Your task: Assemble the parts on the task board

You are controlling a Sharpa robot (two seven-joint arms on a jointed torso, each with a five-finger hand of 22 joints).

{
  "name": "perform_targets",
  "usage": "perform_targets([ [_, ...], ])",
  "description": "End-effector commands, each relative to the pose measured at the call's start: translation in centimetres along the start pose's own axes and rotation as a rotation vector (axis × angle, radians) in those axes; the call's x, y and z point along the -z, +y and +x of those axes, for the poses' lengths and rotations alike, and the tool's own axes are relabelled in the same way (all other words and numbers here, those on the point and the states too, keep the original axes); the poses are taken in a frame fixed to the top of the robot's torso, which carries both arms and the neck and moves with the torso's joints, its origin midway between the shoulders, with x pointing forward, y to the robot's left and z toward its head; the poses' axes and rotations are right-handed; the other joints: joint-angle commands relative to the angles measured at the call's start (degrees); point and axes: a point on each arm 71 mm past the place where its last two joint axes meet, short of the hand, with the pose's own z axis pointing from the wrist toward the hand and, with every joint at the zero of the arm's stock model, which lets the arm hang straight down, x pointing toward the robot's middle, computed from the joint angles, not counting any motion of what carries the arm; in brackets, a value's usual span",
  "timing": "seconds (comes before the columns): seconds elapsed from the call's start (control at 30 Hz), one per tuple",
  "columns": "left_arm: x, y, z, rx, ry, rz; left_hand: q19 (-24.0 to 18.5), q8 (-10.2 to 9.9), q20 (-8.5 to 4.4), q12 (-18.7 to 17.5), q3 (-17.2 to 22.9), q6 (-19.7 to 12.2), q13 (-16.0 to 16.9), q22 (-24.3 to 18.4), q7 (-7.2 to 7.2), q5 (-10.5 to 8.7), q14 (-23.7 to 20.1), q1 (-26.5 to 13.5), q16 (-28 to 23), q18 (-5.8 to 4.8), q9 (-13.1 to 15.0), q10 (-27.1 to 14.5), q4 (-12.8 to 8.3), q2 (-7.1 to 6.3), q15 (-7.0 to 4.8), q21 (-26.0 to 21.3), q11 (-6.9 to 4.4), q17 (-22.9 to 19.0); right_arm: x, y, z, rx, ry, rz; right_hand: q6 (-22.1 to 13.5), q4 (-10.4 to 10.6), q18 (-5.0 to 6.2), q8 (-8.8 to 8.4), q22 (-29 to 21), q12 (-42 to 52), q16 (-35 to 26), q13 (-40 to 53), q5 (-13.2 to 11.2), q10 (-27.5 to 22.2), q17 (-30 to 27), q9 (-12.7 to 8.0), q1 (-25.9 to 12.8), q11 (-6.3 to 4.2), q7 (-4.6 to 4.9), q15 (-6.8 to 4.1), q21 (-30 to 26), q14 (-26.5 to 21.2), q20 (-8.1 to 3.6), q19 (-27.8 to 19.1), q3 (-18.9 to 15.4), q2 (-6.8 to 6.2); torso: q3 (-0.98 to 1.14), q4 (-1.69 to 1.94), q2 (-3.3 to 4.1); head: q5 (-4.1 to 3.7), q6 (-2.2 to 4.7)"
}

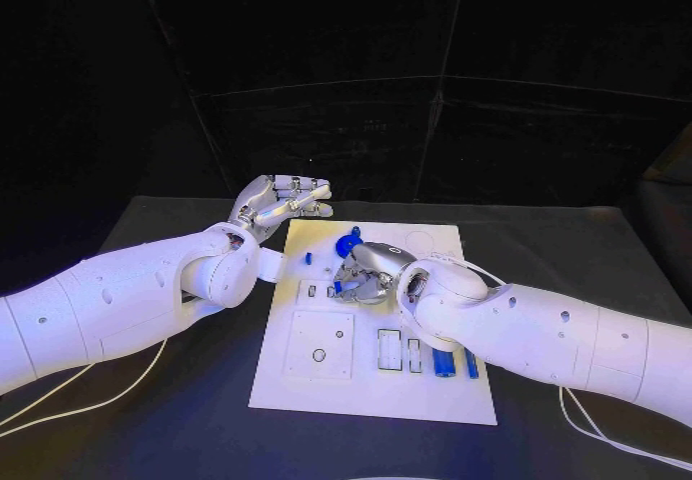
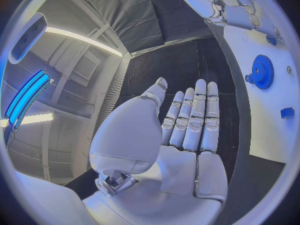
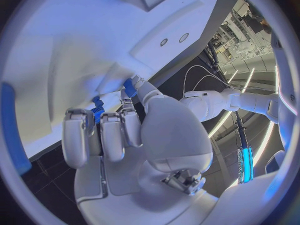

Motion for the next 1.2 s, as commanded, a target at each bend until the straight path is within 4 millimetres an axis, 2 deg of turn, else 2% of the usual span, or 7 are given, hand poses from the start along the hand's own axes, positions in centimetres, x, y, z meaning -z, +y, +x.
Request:
perform_targets([
  [0.03,-0.08,-0.13,0.15,0.007,0.012,0.005,0.25,-0.13,-0.12,-0.24,-0.02,0.39,-0.06,-0.05,-0.15,0.01,0.12,0.01,-0.29,0.77,-0.06,0.45,-0.3,0.43,-0.08,-0.17,-0.15,0.05,0.1,-0.5,0.68,0.024,0.043,0.036,-0.4,-0.03,-0.24,-0.21,4.3,-0.2,-0.31,5.25,0.01,-0.33,4.85,-0.06,-0.4,0.05,0.06,0.08,-0.18,3.78,-0.06,-0.22,0.28,-0.28,0.01,-0.02,0.02,0.02,-0.05],
  [0.37,-0.08,-0.12,0.15,0.006,0.012,0.005,0.25,-0.13,-0.12,-0.24,-0.02,0.39,-0.06,-0.05,-0.15,0.01,0.12,0.01,-0.29,0.77,-0.06,0.45,-0.3,0.43,-0.08,-0.17,-0.15,0.05,0.02,-0.64,0.74,0.036,0.048,0.051,-0.83,0.1,-0.21,-0.35,4.13,-0.46,-0.36,5.03,-0.09,-0.52,4.79,-0.03,-1.4,0.25,0.25,0.26,-0.28,3.76,0.12,-0.32,0.31,-1.01,-0.01,0.03,0.02,-0.01,-0.2],
  [0.73,-0.06,-0.13,0.1,0.006,0.011,0.004,0.25,-0.13,-0.12,-0.24,-0.02,0.39,-0.06,-0.05,-0.15,0.01,0.12,0.01,-0.29,0.77,-0.06,0.45,-0.3,0.43,-0.08,-0.17,-0.15,0.05,-0.02,-0.56,0.7,0.038,0.037,0.054,-4.09,0.29,-0.09,-0.59,3.57,-2.86,-0.42,2.89,1.08,-2.2,4.79,-0.13,-3.36,0.95,1.02,0.85,-0.58,3.74,0.65,-0.64,-0.56,-3.09,0.0,0.0,0.02,0.05,-0.23],
  [1.2,-0.05,-0.13,0.05,0.004,0.007,0.005,0.25,-0.18,-0.12,-0.29,0.01,0.41,-0.06,-0.08,-0.13,0.01,0.12,-0.02,-0.33,0.77,-0.07,0.47,-0.36,0.45,-0.08,-0.2,-0.14,0.06,0.0,-0.53,0.65,0.036,0.03,0.051,-6.33,0.78,0.01,-0.42,3.14,-4.36,-0.47,1.39,1.41,-3.32,4.75,-0.03,-4.59,1.32,1.36,1.19,-0.81,3.72,1.01,-0.87,-2.11,-4.04,0.01,-0.07,0.01,-0.01,-0.25],
])
